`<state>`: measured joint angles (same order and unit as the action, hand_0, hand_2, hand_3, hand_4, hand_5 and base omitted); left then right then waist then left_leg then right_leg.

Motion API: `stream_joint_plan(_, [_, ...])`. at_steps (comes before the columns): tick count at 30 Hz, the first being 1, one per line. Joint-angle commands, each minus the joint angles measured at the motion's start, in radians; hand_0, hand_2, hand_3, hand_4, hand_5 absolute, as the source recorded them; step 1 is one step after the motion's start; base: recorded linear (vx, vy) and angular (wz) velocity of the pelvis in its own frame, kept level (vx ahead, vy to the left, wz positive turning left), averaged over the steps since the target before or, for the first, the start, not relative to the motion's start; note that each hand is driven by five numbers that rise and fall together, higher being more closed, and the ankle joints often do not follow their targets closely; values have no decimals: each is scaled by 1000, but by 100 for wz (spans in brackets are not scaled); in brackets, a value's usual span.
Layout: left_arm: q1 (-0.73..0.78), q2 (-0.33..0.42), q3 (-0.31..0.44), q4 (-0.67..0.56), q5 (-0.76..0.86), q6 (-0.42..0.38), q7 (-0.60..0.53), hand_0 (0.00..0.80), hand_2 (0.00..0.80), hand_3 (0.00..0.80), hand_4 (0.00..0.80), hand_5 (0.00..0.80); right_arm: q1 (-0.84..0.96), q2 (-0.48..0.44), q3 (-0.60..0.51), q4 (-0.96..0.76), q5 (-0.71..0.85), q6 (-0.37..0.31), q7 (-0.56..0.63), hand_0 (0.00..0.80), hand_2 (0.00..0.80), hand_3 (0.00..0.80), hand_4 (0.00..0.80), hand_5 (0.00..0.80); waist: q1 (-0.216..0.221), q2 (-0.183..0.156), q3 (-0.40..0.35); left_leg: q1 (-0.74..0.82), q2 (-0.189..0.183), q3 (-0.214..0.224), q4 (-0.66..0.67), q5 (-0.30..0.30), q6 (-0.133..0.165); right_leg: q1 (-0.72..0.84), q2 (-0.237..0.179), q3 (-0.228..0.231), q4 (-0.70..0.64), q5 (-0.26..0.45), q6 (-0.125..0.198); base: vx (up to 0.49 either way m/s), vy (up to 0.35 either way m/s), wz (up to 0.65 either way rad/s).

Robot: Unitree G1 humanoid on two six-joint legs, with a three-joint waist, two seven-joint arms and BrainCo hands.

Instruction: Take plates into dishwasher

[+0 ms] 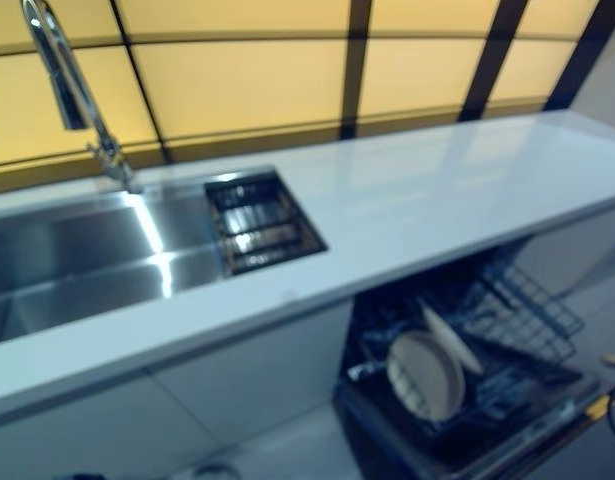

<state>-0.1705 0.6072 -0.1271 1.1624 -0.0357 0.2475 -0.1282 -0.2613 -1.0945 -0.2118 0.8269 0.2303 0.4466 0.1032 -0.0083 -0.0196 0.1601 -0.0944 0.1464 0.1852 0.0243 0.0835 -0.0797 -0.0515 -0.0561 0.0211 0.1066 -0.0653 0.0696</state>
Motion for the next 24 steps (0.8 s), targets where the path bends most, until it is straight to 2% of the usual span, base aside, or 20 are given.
stream_joint_plan(1, [7,56,16,26,-50,-16,31,0,0,0,0,0,-44,-67,-2,-33,2,-25,12,0,0,0,0,0,31,-33,-12,-129,-14,-1,-83,130,5,213,38,9,-34,-68,-18,-149,-133,1])
stream_joint_plan(3, [29,63,42,27,-50,-19,16,0,0,0,0,0,-47,-75,8,-31,-13,-13,25,0,0,0,0,0,38,-28,-3,-178,11,15,-102,146,-17,224,63,6,-44,-60,-32,-168,-130,1])
stream_joint_plan(5, [32,66,54,31,-53,-27,8,0,0,0,0,0,-45,-81,11,-16,-24,-15,38,0,0,0,0,0,39,-29,7,-177,6,1,-90,136,-18,223,69,6,-53,-41,-35,-201,-83,8])
stream_joint_plan(7, [26,70,65,29,-53,-28,-5,0,0,0,0,0,-42,-88,20,-9,-24,-9,42,0,0,0,0,0,27,-32,14,-137,3,13,11,124,-12,202,67,-15,-64,-14,-44,-240,-45,20])
stream_joint_plan(8, [24,72,69,25,-50,-25,-11,0,0,0,0,0,-37,-89,19,-8,-24,-8,43,0,0,0,0,0,20,-36,15,-132,3,16,53,111,-10,196,63,-25,-66,-8,-46,-326,-26,24])
stream_joint_plan(9, [17,82,79,13,-41,-16,-30,0,0,0,0,0,-13,-87,4,-1,-22,-14,39,0,0,0,0,0,-3,-59,14,-102,-6,14,167,29,8,176,29,-66,-69,12,-47,-246,-13,28])
stream_joint_plan(10, [17,82,79,13,-41,-15,-31,0,0,0,0,0,-11,-87,1,-1,-21,-15,38,0,0,0,0,0,-3,-59,12,-104,-5,14,169,29,9,172,29,-67,-70,17,-47,-328,45,63])
stream_joint_plan(11, [12,95,86,15,-46,-9,-49,0,0,0,0,0,-11,-86,-1,8,-22,-20,44,0,0,0,0,0,-14,-76,2,-40,-41,-53,225,-41,29,141,3,-67,-68,40,-41,-222,84,52])
stream_joint_plan(13, [9,101,93,32,-44,-19,-64,0,0,0,0,0,-33,-90,10,28,-6,-31,53,0,0,0,0,0,-21,-79,-15,24,-74,-131,275,-68,41,109,-1,-55,-69,55,-42,-232,109,9])
stream_joint_plan(15, [9,94,95,55,-42,-37,-67,0,0,0,0,0,-59,-88,27,35,-18,-22,73,0,0,0,0,0,-25,-72,-40,80,-102,-190,252,-82,46,76,4,-49,-68,68,-43,-132,96,-5])
stream_joint_plan(16, [10,93,96,56,-42,-37,-67,0,0,0,0,0,-61,-88,30,36,-18,-22,74,0,0,0,0,0,-27,-71,-40,83,-101,-191,251,-83,46,78,5,-49,-68,67,-44,-109,117,10])
stream_joint_plan(17, [11,84,88,60,-48,-49,-62,0,0,0,0,0,-79,-78,46,47,-13,-10,88,0,0,0,0,0,-25,-55,-52,130,-127,-231,172,-124,55,59,20,-41,-60,72,-41,-142,146,16])
stream_joint_plan(18, [0,80,74,50,-48,-46,-62,0,0,0,0,0,-91,-70,51,67,10,-13,83,0,0,0,0,0,-34,-43,-55,166,-122,-204,87,-151,60,50,24,-43,-55,79,-34,-169,164,14])
stream_joint_plan(19, [-5,78,68,47,-47,-44,-62,0,0,0,0,0,-92,-66,49,72,23,-14,76,0,0,0,0,0,-37,-40,-55,172,-121,-198,72,-152,60,47,24,-44,-54,81,-33,-165,142,-1])
stream_joint_plan(24, [-45,85,12,33,-89,-32,-52,0,0,0,0,0,-97,-28,35,186,89,-66,58,0,0,0,0,0,-45,-14,-42,194,-161,-233,-34,-135,82,-9,20,-22,-63,138,9,-164,132,11])
